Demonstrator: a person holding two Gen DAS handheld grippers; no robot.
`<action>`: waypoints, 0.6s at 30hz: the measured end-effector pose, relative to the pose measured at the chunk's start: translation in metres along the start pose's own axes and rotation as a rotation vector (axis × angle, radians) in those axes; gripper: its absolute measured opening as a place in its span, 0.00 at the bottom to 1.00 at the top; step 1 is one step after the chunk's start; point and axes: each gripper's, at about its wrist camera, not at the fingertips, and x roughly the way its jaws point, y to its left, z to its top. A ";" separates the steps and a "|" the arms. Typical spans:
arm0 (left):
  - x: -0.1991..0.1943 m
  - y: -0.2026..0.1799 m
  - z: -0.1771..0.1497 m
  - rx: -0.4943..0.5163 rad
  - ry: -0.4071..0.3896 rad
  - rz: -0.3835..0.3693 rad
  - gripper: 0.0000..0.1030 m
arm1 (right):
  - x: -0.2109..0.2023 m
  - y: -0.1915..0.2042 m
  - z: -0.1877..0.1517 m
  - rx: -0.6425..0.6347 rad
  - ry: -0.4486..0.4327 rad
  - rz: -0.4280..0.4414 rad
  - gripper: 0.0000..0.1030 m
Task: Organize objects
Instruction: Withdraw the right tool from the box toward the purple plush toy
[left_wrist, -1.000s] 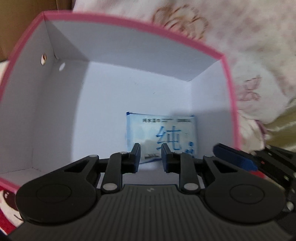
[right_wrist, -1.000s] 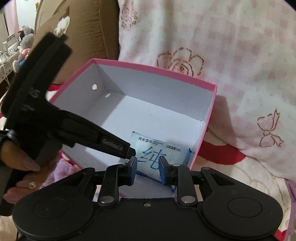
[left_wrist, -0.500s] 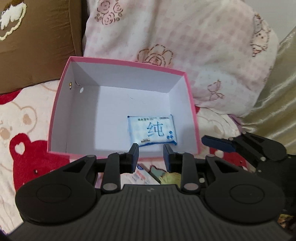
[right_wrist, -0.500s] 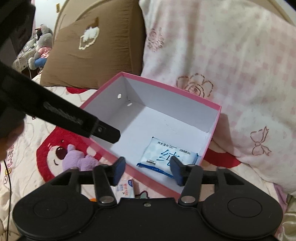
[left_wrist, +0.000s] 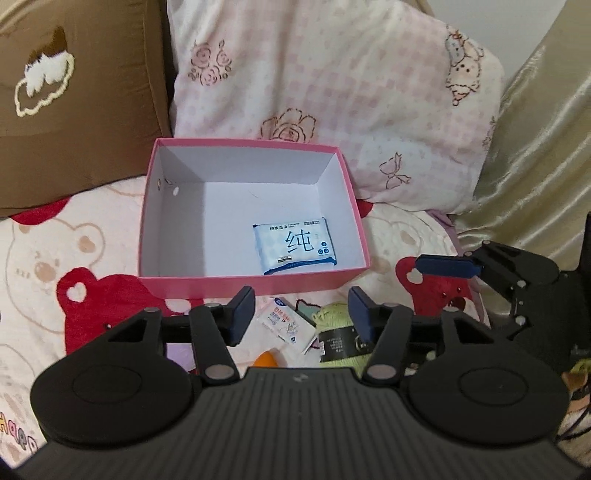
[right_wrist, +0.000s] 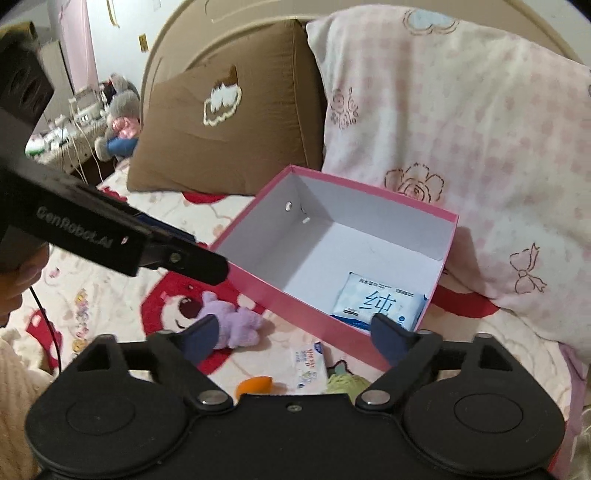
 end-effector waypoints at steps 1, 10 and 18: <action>-0.005 0.001 -0.003 0.000 -0.005 -0.001 0.58 | -0.004 0.001 0.000 0.003 -0.003 0.002 0.91; -0.039 0.015 -0.030 0.014 -0.012 -0.015 0.77 | -0.024 0.028 -0.004 -0.043 -0.014 -0.017 0.91; -0.054 0.042 -0.059 0.005 0.001 0.001 0.82 | -0.031 0.064 -0.006 -0.121 -0.008 0.027 0.91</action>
